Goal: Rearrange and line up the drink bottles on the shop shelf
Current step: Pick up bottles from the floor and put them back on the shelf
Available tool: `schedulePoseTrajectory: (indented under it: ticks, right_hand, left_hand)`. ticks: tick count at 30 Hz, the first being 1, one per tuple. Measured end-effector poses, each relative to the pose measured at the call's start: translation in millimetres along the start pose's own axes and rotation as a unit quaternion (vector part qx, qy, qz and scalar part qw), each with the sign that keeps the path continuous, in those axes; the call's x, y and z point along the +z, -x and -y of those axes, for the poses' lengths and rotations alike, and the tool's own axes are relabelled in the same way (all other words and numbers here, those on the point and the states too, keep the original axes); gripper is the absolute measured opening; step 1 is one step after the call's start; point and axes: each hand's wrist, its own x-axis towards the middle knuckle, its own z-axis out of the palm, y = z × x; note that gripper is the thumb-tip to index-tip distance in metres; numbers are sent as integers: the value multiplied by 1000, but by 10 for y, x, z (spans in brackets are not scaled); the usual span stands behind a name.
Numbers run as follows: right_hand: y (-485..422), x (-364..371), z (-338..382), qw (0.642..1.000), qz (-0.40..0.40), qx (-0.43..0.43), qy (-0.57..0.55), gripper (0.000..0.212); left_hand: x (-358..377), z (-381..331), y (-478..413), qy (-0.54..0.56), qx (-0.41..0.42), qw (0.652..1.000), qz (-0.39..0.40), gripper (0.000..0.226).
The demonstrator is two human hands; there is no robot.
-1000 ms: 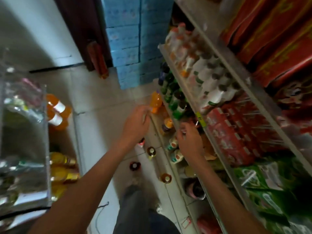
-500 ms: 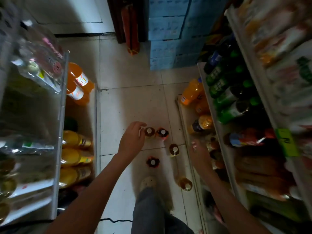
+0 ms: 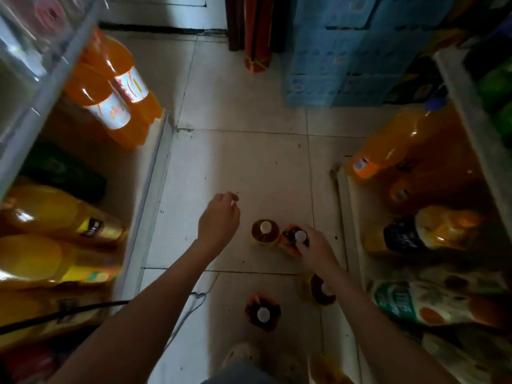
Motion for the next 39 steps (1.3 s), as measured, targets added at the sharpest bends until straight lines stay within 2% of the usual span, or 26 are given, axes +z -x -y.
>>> schedulePoseTrajectory:
  ticks: [2, 4, 6, 8, 11, 14, 19, 23, 28, 31, 35, 37, 39]
  right_hand:
    - [-351, 241, -184, 999, 18, 1, 48, 63]
    - [-619, 419, -362, 994, 10, 0, 111, 67]
    - [-804, 527, -520, 989, -16, -14, 149, 56]
    - [-927, 564, -625, 981, -48, -65, 176, 39]
    - [-1106, 514, -763, 979, -92, -128, 131, 27]
    - [-1286, 354, -867, 979, -153, -127, 34, 19]
    - [-1414, 225, -1080, 982, -160, -86, -46, 12]
    - [-1341, 290, -1150, 974, -187, -57, -112, 22]
    - [-1217, 410, -993, 973, -206, -49, -89, 33]
    - [-1160, 505, -866, 975, -204, -61, -63, 30]
    - [-1115, 532, -720, 982, -161, -94, -13, 27]
    - [-1090, 521, -694, 983, -125, -124, 50, 24]
    - [-1086, 495, -713, 984, -102, -135, 62, 23]
  left_hand:
    - [444, 165, -88, 27, 11, 998, 49, 28]
    - [843, 273, -155, 36, 35, 990, 134, 41]
    - [1186, 376, -215, -12, 71, 974, 213, 57]
    - [1422, 464, -276, -38, 87, 964, 249, 61]
    - [1661, 538, -338, 93, 92, 965, 228, 35]
    - [1746, 537, -411, 163, 76, 969, 170, 18]
    - [1845, 486, -551, 152, 59, 977, 137, 20]
    - [1879, 491, -572, 152, 52, 979, 125, 22]
    - [1832, 545, -490, 147, 71, 974, 155, 21]
    - [1796, 613, -460, 122, 105, 968, 191, 30]
    - [1816, 709, -412, 70, 117, 952, 274, 69]
    - [1862, 737, -380, 54, 114, 955, 269, 83]
    - [1904, 743, -359, 46, 114, 962, 242, 86]
